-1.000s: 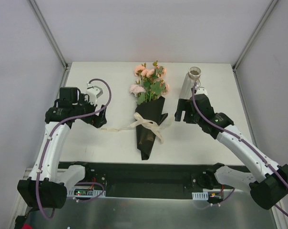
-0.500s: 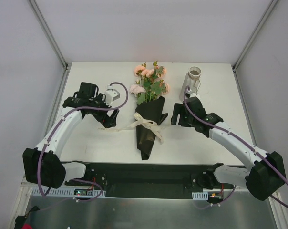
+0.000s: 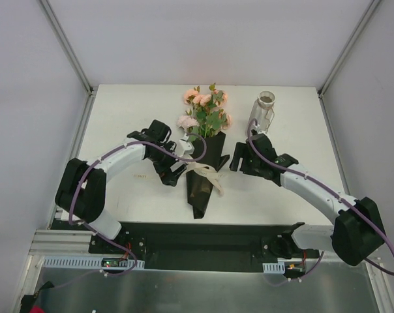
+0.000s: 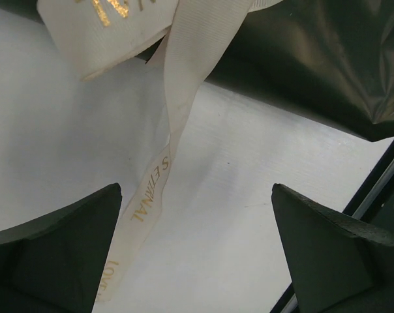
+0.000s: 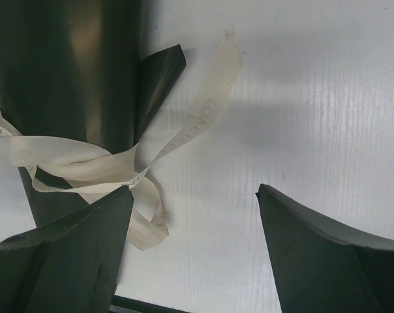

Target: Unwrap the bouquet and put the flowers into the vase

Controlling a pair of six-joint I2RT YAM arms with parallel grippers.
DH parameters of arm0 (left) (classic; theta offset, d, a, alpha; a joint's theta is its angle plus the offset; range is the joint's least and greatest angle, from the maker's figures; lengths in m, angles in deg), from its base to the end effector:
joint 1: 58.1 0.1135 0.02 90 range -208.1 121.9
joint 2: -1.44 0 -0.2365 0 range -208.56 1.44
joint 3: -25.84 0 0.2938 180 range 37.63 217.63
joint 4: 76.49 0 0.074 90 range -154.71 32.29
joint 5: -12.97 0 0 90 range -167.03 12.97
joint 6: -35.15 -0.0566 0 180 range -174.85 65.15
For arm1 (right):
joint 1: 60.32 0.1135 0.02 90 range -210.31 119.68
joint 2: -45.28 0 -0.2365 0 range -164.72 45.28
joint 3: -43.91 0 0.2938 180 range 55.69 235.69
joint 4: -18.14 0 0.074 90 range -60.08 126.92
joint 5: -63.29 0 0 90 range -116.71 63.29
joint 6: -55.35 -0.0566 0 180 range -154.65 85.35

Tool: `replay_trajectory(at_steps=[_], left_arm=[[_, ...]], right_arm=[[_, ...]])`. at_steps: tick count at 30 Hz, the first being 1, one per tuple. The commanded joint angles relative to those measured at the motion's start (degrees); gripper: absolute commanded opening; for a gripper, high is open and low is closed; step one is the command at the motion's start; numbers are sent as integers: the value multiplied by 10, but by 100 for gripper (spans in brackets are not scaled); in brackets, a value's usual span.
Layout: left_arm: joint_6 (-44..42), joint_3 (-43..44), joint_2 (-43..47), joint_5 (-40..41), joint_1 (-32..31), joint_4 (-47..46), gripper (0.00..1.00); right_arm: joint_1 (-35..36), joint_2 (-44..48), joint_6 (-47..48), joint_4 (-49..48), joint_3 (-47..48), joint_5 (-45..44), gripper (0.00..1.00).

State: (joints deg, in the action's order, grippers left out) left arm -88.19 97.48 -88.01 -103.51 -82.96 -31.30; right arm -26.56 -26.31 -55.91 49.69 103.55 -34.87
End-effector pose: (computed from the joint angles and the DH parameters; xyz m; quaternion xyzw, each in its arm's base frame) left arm 0.3106 -0.1717 0.1491 0.5070 0.8010 -0.2053 0.2431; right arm 0.2764 0.1751 0.1876 -0.0719 0.9141 0.1239 0.3794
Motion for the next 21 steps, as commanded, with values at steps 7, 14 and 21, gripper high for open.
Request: replay_trajectory(at_steps=[7,14,21], left_arm=[[-31,-12,-47,21,-26,-58,61],[-24,-21,-28,47,-26,-76,0],[-21,-27,-11,58,-26,-79,0]], right_arm=[[3,-10,-64,-58,-29,34,80],[10,-57,-125,-119,-28,70,76],[28,-88,-180,-192,-50,76,73]])
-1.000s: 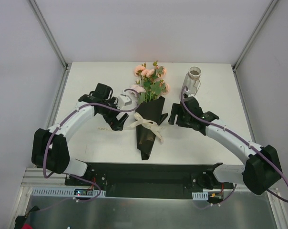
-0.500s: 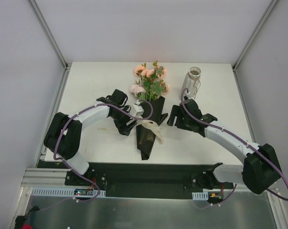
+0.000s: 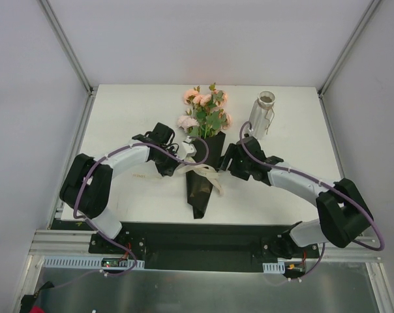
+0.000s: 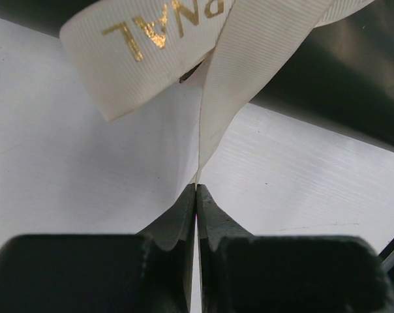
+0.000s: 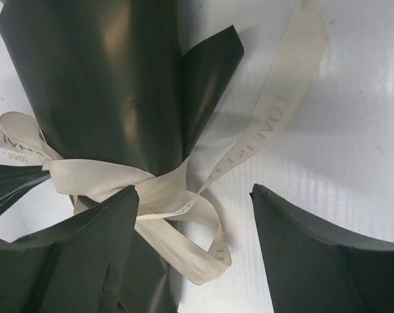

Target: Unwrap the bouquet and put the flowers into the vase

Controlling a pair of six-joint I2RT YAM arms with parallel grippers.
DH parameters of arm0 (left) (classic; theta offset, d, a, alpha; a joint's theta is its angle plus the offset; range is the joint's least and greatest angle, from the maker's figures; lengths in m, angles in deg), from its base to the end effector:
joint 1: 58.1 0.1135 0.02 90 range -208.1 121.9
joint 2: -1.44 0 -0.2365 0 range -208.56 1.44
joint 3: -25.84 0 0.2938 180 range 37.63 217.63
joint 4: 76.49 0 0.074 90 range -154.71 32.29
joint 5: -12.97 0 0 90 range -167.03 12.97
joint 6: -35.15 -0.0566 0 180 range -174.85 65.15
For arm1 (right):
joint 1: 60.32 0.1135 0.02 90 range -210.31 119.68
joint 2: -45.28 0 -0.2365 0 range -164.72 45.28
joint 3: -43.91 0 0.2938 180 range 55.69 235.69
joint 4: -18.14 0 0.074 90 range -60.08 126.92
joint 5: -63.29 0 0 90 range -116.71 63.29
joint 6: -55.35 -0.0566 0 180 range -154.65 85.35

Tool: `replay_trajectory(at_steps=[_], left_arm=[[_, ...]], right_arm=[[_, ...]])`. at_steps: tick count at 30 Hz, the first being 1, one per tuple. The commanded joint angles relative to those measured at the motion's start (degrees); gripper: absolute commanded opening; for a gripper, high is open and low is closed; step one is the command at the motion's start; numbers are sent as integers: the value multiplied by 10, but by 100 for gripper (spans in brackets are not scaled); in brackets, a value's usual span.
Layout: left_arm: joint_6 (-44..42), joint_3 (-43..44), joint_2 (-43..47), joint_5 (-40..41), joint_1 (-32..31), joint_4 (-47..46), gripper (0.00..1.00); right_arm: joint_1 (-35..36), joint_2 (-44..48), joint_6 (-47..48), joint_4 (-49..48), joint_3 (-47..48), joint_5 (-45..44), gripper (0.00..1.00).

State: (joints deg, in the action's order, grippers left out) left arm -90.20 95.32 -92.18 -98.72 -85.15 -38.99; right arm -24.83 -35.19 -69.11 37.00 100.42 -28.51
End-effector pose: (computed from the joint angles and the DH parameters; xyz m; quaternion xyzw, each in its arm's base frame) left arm 0.3139 -0.1838 0.1180 0.5327 0.7906 -0.1645 0.2532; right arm 0.2820 0.1989 0.1387 -0.0020 0.9163 0.2176 0.3361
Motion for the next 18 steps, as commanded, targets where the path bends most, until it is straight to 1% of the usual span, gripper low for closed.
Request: replay_trajectory(at_steps=[1,4,5,10,13,14,16,17,18], left_arm=[[0,-5,35,10,-5,-3,0],[3,-5,44,14,-5,-3,0],[5,-5,45,14,-5,-3,0],[7,0,61,17,-5,-2,0],[10,-1,67,20,-5,-2,0],[10,0,69,21,-5,-2,0],[10,-3,74,24,-5,-2,0],[10,-4,76,24,-5,-2,0],[10,-4,79,25,-5,-2,0]], right_arm=[[12,6,-51,-67,-23,13,73],[13,4,-72,-83,-32,13,73],[14,2,-81,-82,-34,33,72],[25,-3,-145,-94,-57,30,69],[25,-13,-147,-98,-53,22,66],[25,-15,-147,-98,-50,22,60],[25,-26,-147,-102,-47,22,53],[25,-29,-148,-102,-43,22,46],[24,-33,-147,-104,-41,22,42]])
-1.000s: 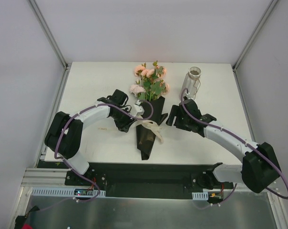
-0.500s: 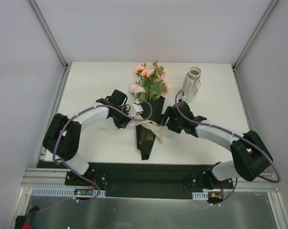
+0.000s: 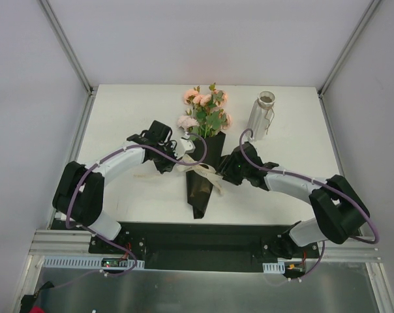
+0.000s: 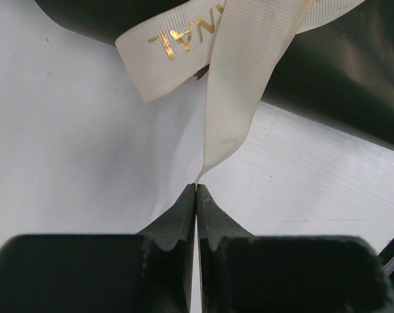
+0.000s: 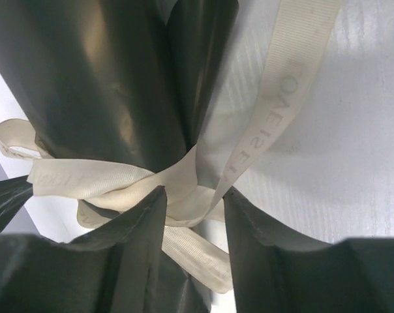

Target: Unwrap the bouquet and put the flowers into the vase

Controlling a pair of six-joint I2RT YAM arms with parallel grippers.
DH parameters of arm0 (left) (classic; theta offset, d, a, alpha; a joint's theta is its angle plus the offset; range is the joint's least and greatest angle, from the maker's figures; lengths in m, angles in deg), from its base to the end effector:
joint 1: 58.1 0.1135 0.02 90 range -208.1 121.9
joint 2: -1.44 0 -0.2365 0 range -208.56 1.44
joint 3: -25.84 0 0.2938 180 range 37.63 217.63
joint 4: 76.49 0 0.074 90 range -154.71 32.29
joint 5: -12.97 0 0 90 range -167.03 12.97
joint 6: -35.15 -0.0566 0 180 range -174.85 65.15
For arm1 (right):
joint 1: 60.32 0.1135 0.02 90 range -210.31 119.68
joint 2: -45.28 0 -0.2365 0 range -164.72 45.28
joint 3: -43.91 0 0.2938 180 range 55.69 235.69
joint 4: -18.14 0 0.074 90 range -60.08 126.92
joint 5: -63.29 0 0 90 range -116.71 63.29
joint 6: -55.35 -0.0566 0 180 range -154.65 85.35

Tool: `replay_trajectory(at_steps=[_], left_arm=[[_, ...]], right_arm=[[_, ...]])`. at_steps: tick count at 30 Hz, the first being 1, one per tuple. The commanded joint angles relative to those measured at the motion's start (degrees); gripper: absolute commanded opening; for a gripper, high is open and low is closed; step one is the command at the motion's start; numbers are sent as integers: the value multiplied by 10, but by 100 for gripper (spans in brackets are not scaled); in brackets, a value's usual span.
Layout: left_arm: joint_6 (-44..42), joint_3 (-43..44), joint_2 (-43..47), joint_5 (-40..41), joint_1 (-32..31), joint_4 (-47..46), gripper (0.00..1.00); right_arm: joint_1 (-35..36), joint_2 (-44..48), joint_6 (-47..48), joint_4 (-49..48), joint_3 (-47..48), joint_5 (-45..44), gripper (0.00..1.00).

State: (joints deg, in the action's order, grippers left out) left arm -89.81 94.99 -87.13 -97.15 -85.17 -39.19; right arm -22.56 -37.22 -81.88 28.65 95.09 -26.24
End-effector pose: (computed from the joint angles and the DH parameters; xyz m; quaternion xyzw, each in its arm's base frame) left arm 0.3125 -0.1816 0.1459 0.5290 0.7827 -0.1476 0.2928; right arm 0.2665 0.2070 0.1082 0.0737 0.9100 0.2784 0.2984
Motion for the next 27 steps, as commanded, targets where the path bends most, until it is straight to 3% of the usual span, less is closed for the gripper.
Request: replay_trajectory(at_steps=[1,5,9,12,15,16,21,27], left_arm=[[6,-1,31,11,-4,1,0],[6,-4,38,22,-4,2,0],[21,-2,41,41,-3,3,0],[38,6,48,63,6,11,0],[65,28,63,71,52,25,0],[80,36,66,69,94,29,0],[110,77,86,89,220,45,0],[161,100,109,183,335,44,0]], right_arm=[[2,-13,-19,-21,13,-1,39],[2,2,-15,-16,9,-19,17],[-1,51,7,10,7,-45,1],[-13,107,35,58,8,-80,1],[-34,178,70,121,12,-135,1],[-43,195,95,137,16,-162,1],[-166,302,152,239,21,-202,1],[-296,371,212,301,45,-247,1]])
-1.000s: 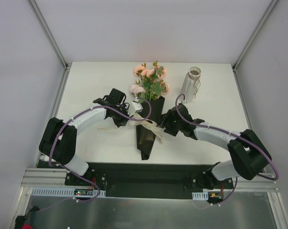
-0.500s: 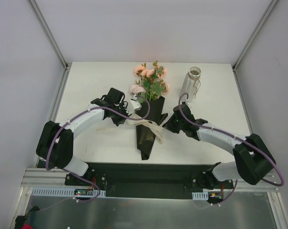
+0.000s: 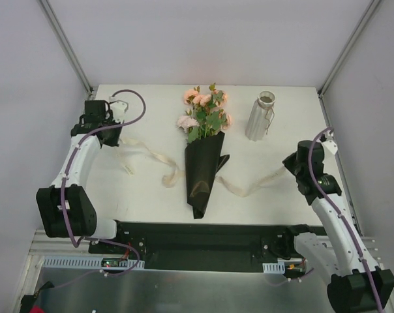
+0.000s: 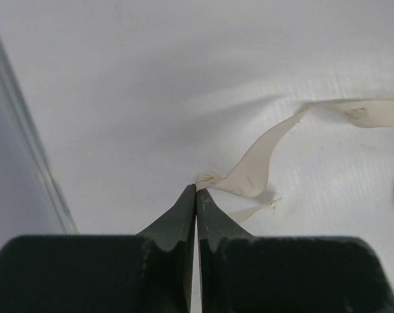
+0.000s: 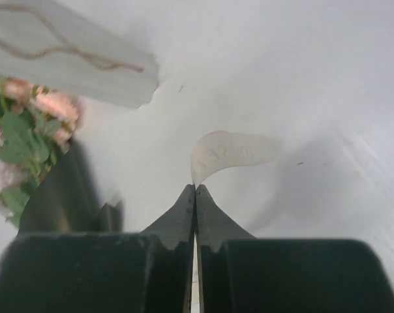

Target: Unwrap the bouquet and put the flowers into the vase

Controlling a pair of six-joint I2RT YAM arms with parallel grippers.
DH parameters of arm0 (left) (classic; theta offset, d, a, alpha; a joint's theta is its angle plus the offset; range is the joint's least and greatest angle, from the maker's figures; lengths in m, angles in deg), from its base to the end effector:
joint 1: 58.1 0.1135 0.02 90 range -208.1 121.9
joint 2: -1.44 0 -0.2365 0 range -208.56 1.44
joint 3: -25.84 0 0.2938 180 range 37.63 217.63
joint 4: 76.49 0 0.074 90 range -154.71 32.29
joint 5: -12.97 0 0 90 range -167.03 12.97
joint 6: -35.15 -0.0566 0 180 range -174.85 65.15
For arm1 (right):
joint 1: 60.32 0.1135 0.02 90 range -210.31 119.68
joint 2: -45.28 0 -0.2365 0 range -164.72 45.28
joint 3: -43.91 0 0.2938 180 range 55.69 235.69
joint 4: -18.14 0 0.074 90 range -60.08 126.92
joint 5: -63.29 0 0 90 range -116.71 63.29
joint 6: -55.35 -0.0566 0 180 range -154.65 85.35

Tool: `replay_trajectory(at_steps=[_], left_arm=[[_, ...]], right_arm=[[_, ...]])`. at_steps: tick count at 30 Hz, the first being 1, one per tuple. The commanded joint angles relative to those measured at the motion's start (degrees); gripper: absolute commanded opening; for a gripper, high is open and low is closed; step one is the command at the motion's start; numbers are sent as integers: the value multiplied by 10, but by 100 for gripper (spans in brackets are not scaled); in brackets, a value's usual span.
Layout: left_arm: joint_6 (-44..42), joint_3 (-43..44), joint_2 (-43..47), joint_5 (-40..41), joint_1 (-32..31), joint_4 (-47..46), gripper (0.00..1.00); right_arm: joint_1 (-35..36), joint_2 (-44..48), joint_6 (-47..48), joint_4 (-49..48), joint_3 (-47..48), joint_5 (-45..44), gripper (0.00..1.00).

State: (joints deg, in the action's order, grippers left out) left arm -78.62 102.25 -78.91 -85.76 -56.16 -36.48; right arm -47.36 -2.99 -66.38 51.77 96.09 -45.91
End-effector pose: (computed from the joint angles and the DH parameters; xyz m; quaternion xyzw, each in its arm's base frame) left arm 0.3671 0.0038 0.2363 0.2030 0.8954 0.0185 0.3958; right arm 0.2638 0.0416 0.2468 0.2217 0.8276 0.0548 0.5127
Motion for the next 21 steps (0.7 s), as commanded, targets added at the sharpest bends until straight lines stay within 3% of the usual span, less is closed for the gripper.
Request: replay_trajectory(at_steps=[1,3,4,5,6,7,9,11,13,15,16,18,19,21], left_arm=[[54,30,28,85,54,17,0],[63,35,33,117,78,16,0],[65,35,36,123,82,16,8],[66,34,45,120,85,17,23],[59,31,52,106,85,16,74],[59,29,61,93,85,17,97],[51,25,89,45,83,25,99],[45,33,105,27,70,37,99],[43,40,107,-19,66,64,99],[41,39,109,-57,63,82,99],[41,35,107,-79,57,84,99],[37,14,100,-81,49,84,99],[35,6,94,-74,45,84,99],[34,-19,78,-60,29,83,99]], right_arm=[[-71,31,61,77,40,-63,1],[-97,39,78,88,52,-66,1],[-114,39,85,92,56,-70,17],[-121,39,98,100,59,-71,31],[-124,39,106,103,66,-68,47],[-123,38,120,101,68,-53,69],[-115,45,161,85,67,-10,84],[-46,62,188,73,64,-26,100],[66,68,231,73,70,-70,96],[137,61,262,68,73,-60,96],[211,56,288,65,78,-59,96],[297,37,318,58,84,-85,96],[392,27,360,60,89,-102,96],[476,-35,381,73,116,-151,96]])
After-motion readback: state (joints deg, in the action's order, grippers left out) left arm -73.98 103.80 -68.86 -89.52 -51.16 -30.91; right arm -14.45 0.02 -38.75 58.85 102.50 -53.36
